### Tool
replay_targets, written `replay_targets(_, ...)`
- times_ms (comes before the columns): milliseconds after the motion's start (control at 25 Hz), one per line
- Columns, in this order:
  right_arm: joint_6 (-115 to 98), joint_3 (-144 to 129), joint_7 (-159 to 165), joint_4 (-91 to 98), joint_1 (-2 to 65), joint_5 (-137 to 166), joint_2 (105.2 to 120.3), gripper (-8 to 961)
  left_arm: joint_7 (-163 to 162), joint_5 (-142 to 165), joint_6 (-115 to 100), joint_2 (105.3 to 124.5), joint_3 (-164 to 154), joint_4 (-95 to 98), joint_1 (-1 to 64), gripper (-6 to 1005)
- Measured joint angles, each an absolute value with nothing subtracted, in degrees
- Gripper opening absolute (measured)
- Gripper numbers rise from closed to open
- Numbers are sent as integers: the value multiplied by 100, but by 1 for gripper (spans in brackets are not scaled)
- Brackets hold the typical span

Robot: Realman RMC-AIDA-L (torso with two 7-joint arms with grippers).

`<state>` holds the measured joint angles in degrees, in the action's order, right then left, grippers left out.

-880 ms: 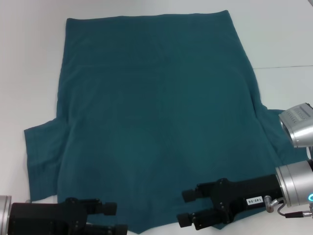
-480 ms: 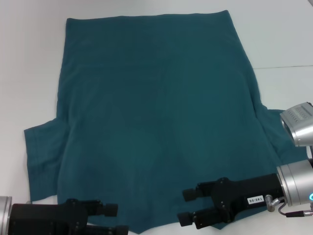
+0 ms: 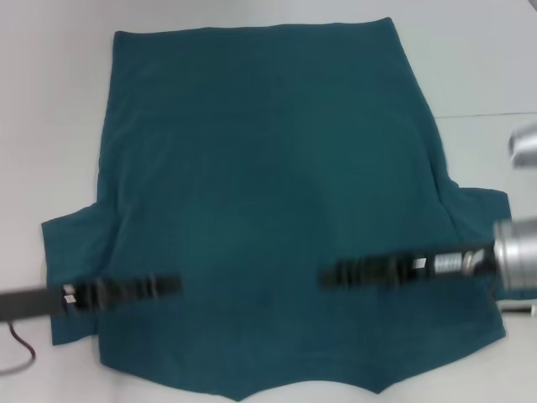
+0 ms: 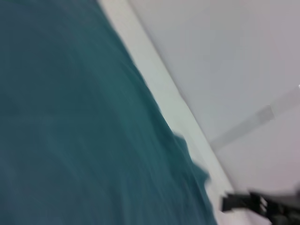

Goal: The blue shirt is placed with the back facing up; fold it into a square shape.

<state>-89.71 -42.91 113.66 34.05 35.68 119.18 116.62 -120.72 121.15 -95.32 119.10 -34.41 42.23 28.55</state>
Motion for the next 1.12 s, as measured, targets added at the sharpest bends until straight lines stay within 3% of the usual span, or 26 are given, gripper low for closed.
replay_targets(240,-8631,-3764,12837,3420,3993,11923,11247,884,-13722,12111,-8924,11809,-2918,4204,2898,872)
replay_targets(440,-8119,-3961,13804,3254,4335,12084,10782,884,-14244,12154,-8450,11724,-2703,4154,2848,872)
replay_targets(520,-8089,-3994,13920,3226,4428,12158,10694,884,-14282,12167,-8363,11693,-2530,4098,2847,872)
replay_targets(1120,-7860,-4033,13983,3199,4451,12224,10656,885,-14379,12412,-7165,11685,-2288,3841,2675,873)
